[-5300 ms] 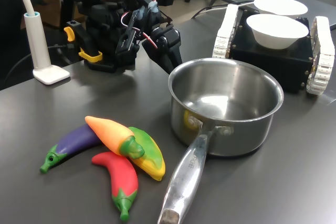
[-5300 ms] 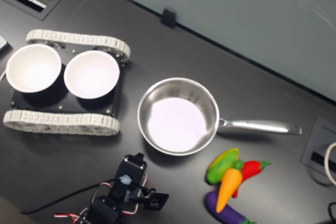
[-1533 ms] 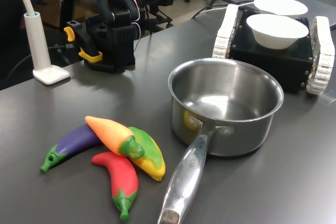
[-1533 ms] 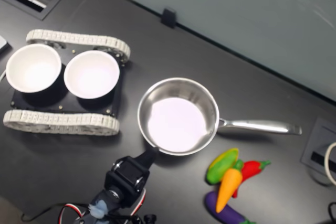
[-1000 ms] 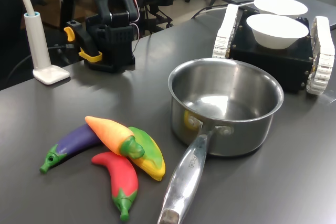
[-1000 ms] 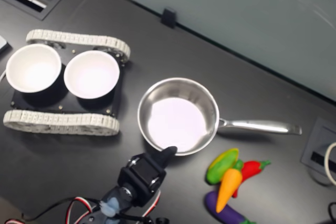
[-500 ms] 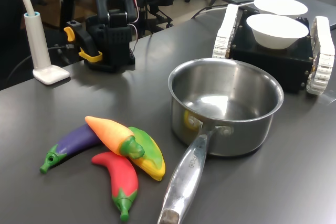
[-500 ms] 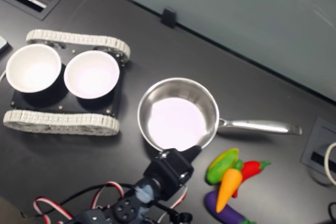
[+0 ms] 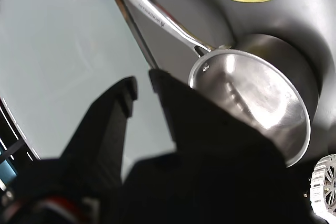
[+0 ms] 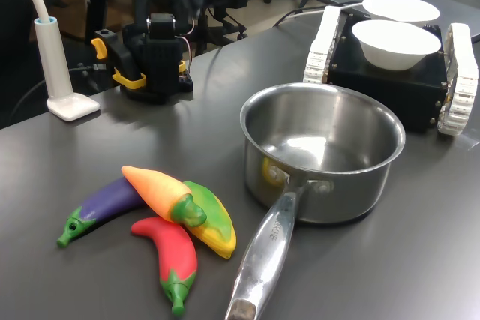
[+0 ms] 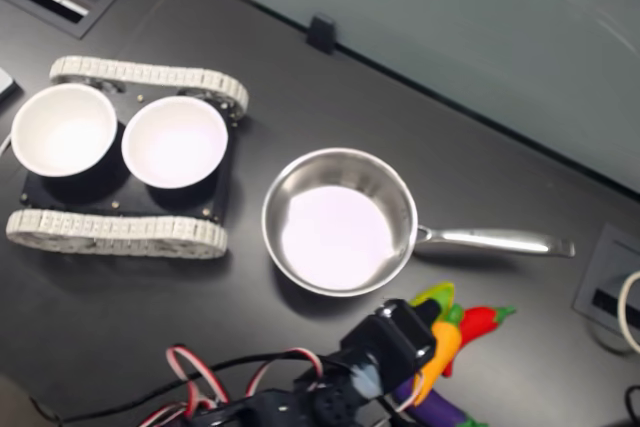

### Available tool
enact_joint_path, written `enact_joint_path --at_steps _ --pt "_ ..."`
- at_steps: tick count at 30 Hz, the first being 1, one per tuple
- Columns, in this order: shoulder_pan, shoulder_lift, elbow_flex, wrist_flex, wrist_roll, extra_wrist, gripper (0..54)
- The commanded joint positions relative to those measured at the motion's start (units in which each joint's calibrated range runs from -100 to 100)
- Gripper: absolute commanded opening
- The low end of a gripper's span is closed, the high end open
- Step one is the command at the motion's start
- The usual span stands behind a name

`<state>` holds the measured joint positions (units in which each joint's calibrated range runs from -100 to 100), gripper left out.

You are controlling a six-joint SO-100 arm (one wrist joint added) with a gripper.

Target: Pick up the carrot and place them in the pan

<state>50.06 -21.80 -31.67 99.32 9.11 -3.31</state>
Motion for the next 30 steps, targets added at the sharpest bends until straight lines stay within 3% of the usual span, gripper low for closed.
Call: enact_joint_path --at_steps 1,7,24,30 --pt "2.0 0.8 -3.9 -0.6 1.3 -1.0 5.0" --pt "3.8 3.4 -3.9 -1.5 2.3 -1.0 6.8" --pt "7.1 6.2 1.0 -2.8 5.7 -1.2 25.9" --pt "7.6 6.0 4.7 -2.8 7.9 -1.2 27.4"
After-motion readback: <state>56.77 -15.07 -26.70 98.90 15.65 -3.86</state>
